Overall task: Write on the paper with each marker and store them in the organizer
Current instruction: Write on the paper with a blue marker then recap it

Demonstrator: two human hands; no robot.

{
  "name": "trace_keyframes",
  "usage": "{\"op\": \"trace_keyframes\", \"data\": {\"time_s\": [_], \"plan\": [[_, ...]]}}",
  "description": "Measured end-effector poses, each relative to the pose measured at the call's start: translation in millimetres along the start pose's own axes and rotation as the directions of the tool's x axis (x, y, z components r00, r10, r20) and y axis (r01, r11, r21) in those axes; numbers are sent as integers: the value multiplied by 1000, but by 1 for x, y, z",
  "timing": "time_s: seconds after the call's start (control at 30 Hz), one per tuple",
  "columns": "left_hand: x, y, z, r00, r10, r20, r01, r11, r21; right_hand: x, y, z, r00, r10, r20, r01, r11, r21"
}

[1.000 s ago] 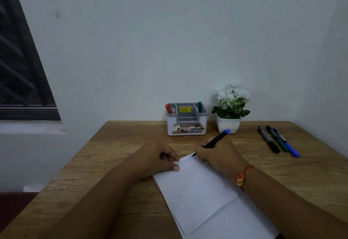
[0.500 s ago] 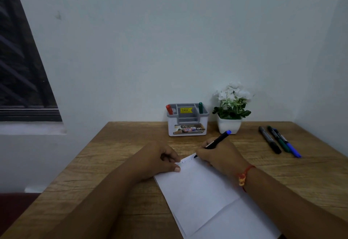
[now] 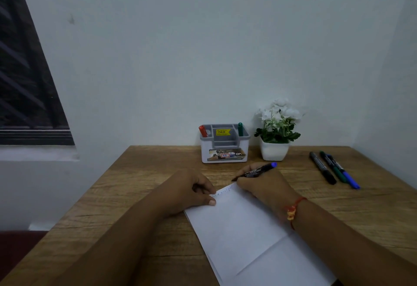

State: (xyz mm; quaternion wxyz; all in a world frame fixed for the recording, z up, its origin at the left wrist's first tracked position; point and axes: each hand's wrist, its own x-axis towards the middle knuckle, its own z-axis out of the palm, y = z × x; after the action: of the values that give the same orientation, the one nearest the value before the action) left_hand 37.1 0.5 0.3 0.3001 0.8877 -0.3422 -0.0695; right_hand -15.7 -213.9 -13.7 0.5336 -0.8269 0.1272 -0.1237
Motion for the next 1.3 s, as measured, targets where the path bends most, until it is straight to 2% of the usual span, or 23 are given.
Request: {"op": "trace_keyframes", "data": {"time_s": [0.1,0.37,0.93,1.1,1.3], "plan": [[0,0,0,1000,7,-2,-7,1000,-4,-3,-2,-2,1000,-17,17,17,1000,2],[-1,-1,1,1000,0,-10,0,1000,-21,-3,-2,5,996,-86,-35,75,971,-228],[0,0,0,1000,-5,-2,5,1000,-1,-2,-5,1,997,-53,-51,41,976,-214],[0,2,-1,1000,-7,13,7,1000,10,-5,-7,4,999,-53,-7,49,970,-238],[-1,2,-1,1000,-2,2,2,1000,5,-5,-7,2,997,-54,-47,41,970,-238]]}}
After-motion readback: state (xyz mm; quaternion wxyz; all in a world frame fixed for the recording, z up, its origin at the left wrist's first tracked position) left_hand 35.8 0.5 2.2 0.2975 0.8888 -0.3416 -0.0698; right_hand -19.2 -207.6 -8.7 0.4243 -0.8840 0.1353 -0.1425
